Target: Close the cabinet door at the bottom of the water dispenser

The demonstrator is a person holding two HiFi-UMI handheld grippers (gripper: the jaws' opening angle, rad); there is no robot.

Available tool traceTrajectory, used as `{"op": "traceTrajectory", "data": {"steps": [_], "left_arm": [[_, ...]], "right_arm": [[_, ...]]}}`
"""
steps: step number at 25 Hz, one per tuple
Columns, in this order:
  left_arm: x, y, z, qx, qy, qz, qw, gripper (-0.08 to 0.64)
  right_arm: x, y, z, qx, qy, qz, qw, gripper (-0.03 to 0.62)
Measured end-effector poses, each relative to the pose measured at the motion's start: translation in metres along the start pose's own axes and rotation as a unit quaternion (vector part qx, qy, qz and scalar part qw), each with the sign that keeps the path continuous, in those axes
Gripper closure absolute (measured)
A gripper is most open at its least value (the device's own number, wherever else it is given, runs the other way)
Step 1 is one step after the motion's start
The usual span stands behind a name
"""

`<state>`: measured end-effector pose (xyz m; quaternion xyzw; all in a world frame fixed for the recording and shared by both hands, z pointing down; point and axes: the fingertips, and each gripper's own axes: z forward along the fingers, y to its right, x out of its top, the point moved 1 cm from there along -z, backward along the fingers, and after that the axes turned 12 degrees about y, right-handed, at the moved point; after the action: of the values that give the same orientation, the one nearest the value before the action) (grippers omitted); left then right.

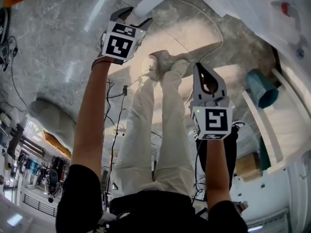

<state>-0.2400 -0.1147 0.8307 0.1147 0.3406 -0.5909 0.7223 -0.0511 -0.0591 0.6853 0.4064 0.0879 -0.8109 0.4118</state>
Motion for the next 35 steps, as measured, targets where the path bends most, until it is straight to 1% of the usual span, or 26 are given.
{"op": "traceTrajectory", "data": {"steps": [3,10,16,20,26,35], "left_arm": [[-0.001,0.003,0.002,-0.003,-0.001,-0.008,1.0000,0.264],[-0.003,0.007,0.003,0.000,-0.004,-0.013,0.9999,0.264],[-0.011,0.027,0.001,-0.017,-0.018,0.008,0.9997,0.264],[-0.018,0.044,0.002,-0.036,-0.030,0.026,0.9986,0.264],[-0.025,0.071,0.004,-0.068,-0.047,0.044,0.9956,0.264],[-0.032,0.105,0.011,-0.098,-0.071,0.064,0.9906,0.264]], "right_arm": [[-0.003,0.003,-0.002,-0.005,-0.002,0.002,1.000,0.558],[-0.007,0.007,-0.005,-0.009,0.002,0.008,1.000,0.558],[-0.011,0.013,-0.011,-0.022,0.007,0.011,1.000,0.558],[-0.015,0.022,-0.015,-0.035,0.010,0.019,0.999,0.558],[-0.021,0.032,-0.029,-0.054,0.014,0.025,0.998,0.558],[-0.033,0.049,-0.047,-0.079,0.023,0.039,0.996,0.558]]}}
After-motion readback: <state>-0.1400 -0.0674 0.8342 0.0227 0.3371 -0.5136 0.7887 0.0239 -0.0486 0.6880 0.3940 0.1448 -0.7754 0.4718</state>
